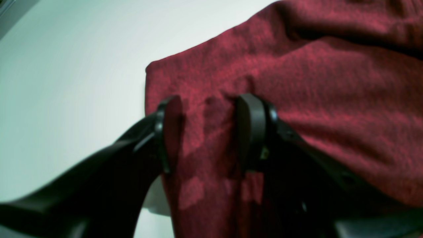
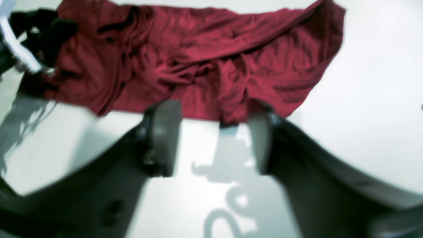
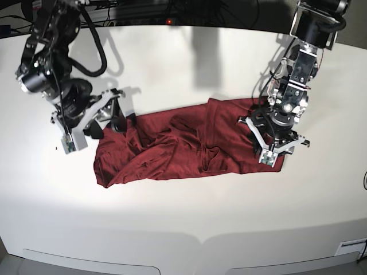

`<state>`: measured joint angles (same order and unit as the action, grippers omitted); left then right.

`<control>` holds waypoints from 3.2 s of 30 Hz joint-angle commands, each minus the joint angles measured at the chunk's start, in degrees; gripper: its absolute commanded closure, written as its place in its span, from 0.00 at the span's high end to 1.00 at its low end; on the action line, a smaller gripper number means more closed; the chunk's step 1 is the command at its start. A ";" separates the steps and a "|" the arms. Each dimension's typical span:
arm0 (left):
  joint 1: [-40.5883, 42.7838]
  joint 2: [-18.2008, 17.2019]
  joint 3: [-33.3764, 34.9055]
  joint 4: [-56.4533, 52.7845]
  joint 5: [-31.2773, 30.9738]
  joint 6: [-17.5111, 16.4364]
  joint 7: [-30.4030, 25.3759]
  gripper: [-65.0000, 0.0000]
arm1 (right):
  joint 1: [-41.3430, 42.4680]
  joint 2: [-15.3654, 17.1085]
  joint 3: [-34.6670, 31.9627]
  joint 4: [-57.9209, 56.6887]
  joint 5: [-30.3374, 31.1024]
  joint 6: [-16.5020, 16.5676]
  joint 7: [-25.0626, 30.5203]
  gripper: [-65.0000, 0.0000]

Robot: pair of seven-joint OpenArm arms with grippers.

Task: Fold the T-shirt properly
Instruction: 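Move the right gripper to the strip's other end and grasp it, then lift the grasped end with the right gripper and fold it toward the left gripper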

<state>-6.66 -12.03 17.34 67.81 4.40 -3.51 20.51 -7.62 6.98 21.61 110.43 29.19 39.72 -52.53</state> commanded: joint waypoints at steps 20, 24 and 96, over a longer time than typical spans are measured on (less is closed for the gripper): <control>1.40 -0.22 0.26 -1.40 0.07 -1.86 9.27 0.42 | 25.66 7.08 0.15 -40.35 -9.25 -1.01 2.38 0.67; 1.42 -0.22 0.28 -1.40 0.07 -1.86 9.46 0.42 | 25.68 8.61 0.20 -40.35 -9.35 -1.01 4.24 0.67; 1.42 -1.57 0.26 22.91 6.14 -1.84 22.71 0.42 | 37.81 -9.99 -19.93 -50.75 10.47 0.28 -9.92 0.00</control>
<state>-4.14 -13.19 17.78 89.62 10.11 -5.98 43.83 28.14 -2.76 1.72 58.65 37.85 39.48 -63.16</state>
